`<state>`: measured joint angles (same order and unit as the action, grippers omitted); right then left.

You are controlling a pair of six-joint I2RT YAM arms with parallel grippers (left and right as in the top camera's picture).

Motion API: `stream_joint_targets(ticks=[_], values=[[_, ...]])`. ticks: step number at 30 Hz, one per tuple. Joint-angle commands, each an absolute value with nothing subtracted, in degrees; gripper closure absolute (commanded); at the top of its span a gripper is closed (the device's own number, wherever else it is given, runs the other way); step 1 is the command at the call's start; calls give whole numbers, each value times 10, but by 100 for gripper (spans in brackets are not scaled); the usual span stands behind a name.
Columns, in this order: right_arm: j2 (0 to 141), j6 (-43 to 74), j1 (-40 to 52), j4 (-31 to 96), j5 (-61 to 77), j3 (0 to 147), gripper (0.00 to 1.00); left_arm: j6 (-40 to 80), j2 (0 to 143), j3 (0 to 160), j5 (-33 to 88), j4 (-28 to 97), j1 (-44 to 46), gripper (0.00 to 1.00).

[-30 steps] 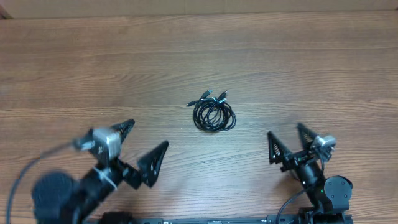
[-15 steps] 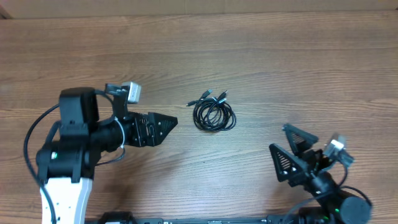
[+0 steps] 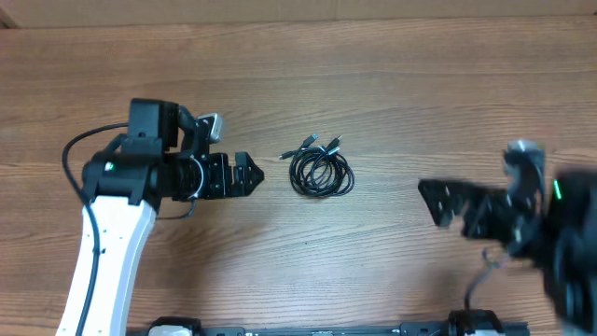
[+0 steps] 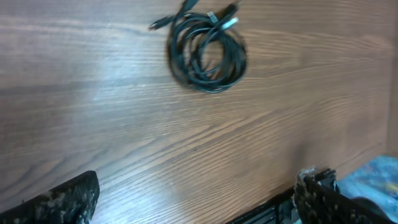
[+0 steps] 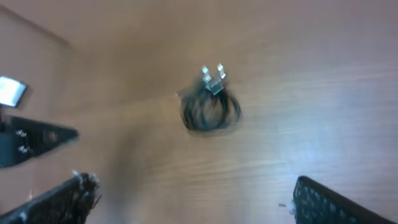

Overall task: Untangle cables
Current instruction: 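Move both grippers forward toward the coiled black cable bundle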

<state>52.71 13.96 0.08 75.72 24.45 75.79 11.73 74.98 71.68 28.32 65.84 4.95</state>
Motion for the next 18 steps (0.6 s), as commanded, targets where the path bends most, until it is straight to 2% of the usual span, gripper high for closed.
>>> stream_joint_targets(ticks=[1,6,14,16,18], values=[[632,115,0,794,297,821,0,172,778,729,266,667,52,1],[771,121,5,802,446,829,0,204,821,729,283,715,53,0],[981,121,127,792,361,823,0,180,870,729,271,742,53,0],[1021,133,155,757,357,823,8,180,877,729,263,741,53,0],[1051,176,175,722,330,823,9,180,882,729,264,741,53,0]])
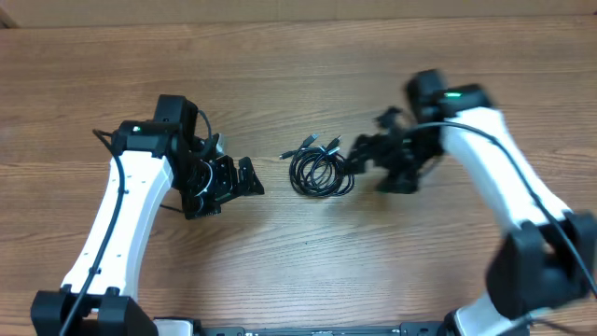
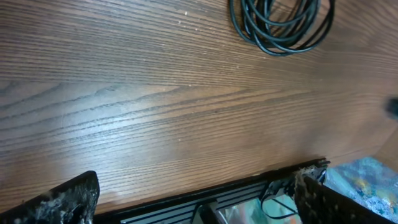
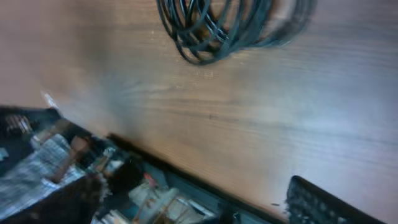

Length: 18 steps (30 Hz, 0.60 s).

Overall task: Untangle cables
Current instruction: 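Move both grippers forward toward the coiled black cable bundle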

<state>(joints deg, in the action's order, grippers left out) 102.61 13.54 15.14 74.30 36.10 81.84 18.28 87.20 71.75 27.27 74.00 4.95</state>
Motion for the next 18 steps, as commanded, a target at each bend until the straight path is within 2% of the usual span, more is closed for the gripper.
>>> stream_joint_targets(ticks=[1,3,5,7,9,11,15,18], values=[[1065,208,182,705,312,823,9,180,884,729,264,742,53,0],[1087,253,194,672,281,823,12,180,885,728,264,749,53,0],[1101,271,200,646,263,823,20,180,885,728,264,753,53,0],[1109,291,202,624,247,823,31,180,885,728,264,753,53,0],[1112,318,203,586,240,812,46,180,885,728,264,750,53,0],[1112,322,206,571,240,805,50,180,885,728,264,749,53,0],[1112,329,216,550,240,799,50,180,885,728,264,745,53,0],[1112,347,228,538,235,798,59,180,885,728,264,743,53,0]])
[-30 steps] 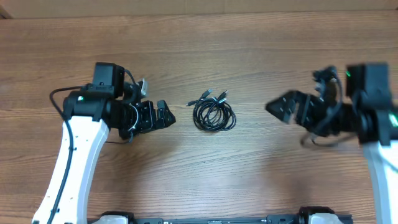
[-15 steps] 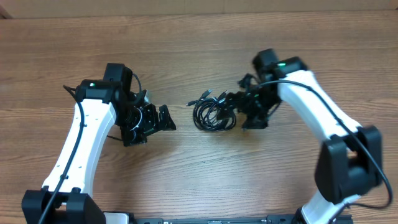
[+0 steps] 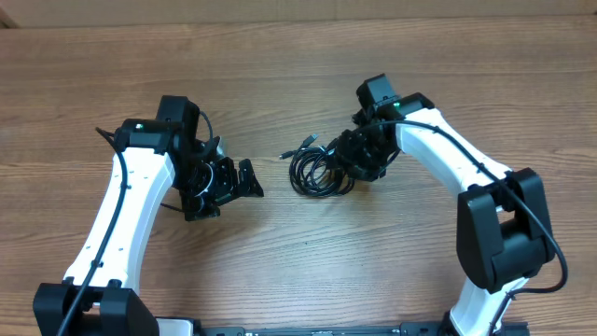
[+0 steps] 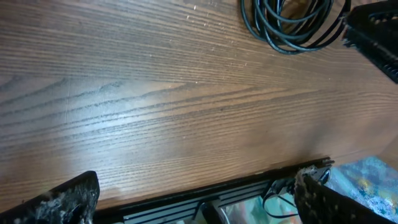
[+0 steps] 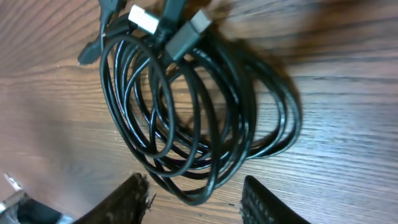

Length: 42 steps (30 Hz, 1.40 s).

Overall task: Untangle cables
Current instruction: 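Move both grippers forward toward the coiled black cable bundle, then grasp a black cable with the right gripper and lift it upward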

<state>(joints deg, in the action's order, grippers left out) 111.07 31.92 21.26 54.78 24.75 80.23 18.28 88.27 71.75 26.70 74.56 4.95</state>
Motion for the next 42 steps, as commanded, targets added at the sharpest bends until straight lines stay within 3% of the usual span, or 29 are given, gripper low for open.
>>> stream_joint_targets(ticks=[1,10,22,25,28,33,42], values=[[1112,358,233,538,227,798,62,180,885,728,264,743,53,0],[1113,434,267,537,140,798,62,180,885,728,264,746,53,0],[1113,435,267,500,135,775,62,180,885,728,264,750,61,0],[1113,431,267,481,135,769,72,180,885,728,264,751,70,0],[1112,430,267,475,136,769,96,180,885,728,264,748,82,0],[1107,430,263,539,146,813,96,186,885,728,248,737,102,0],[1037,308,253,761,157,1112,96,219,885,728,231,716,121,0]])
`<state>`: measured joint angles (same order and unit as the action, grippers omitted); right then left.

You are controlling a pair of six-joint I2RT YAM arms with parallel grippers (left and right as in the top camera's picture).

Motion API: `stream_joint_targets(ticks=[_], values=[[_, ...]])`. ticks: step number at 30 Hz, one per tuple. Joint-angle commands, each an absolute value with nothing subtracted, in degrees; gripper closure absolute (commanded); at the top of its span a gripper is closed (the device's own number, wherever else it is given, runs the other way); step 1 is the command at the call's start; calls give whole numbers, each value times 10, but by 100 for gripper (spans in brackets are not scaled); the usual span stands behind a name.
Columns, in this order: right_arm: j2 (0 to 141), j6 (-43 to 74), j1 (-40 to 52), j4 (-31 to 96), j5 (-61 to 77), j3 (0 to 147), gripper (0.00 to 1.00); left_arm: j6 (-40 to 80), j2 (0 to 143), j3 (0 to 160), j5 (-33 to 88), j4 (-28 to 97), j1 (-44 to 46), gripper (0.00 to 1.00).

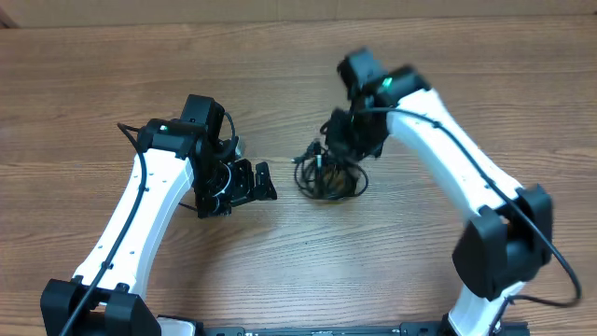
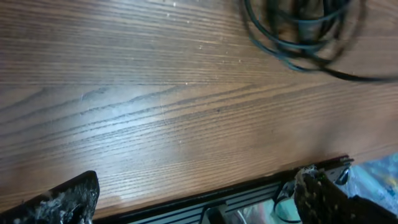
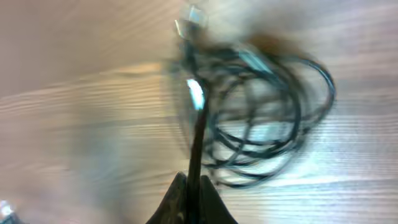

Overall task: Untangle cables
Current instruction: 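Grasp a black cable with the right gripper and lift it upward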

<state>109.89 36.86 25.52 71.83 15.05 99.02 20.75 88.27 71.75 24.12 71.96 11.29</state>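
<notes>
A bundle of thin black cables [image 1: 331,177] with silver plugs lies coiled at the table's middle; part of it is lifted. My right gripper [image 1: 336,142] hangs above the coil, shut on one black cable strand [image 3: 198,140] that runs down to the blurred coil [image 3: 264,140]. My left gripper [image 1: 266,187] is open just left of the bundle, nothing between its fingers [image 2: 62,199]. The coil's near edge [image 2: 298,43] shows at the top of the left wrist view.
A bare wooden table [image 1: 112,75] lies all around. The table's front edge with a black rail [image 2: 205,202] shows in the left wrist view. Both white arms reach in from the front.
My right gripper was open down at the coil's right side; now it is shut on a cable strand and raised, pulling the bundle upward. My left gripper has shifted a little right, toward the coil.
At first the coil lay flat with both grippers open and well apart from it, the right one far right. Then the right gripper stood near the coil's right edge, then at the coil itself. Now it holds a strand lifted, and the left gripper sits closer.
</notes>
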Motion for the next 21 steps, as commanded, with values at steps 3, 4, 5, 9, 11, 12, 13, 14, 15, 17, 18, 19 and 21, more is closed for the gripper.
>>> stream_joint_targets(ticks=[3,4,5,9,11,12,13,14,15,17,18,19,21], values=[[1023,296,253,819,157,1244,96,223,885,728,231,714,121,0],[1018,294,253,834,157,1308,96,224,885,728,231,714,121,0],[1015,286,253,837,157,1343,96,224,885,728,231,713,121,0],[1006,271,253,834,157,1428,96,228,885,728,231,713,121,0],[1002,271,253,827,157,1464,96,228,885,728,231,713,121,0],[1001,271,253,823,157,1475,96,228,885,728,231,713,121,0],[1000,271,253,817,157,1484,96,228,885,728,231,713,121,0],[999,271,253,813,154,1489,96,228,885,728,231,713,121,0],[999,272,253,807,150,1491,96,228,885,728,231,712,121,0],[1000,272,253,807,141,1488,96,228,885,728,231,711,121,0],[1002,271,253,809,133,1485,96,228,885,728,232,710,121,0],[1005,272,253,814,122,1480,96,228,885,728,232,709,121,0],[1012,274,253,824,116,1472,96,228,885,728,232,709,121,0]])
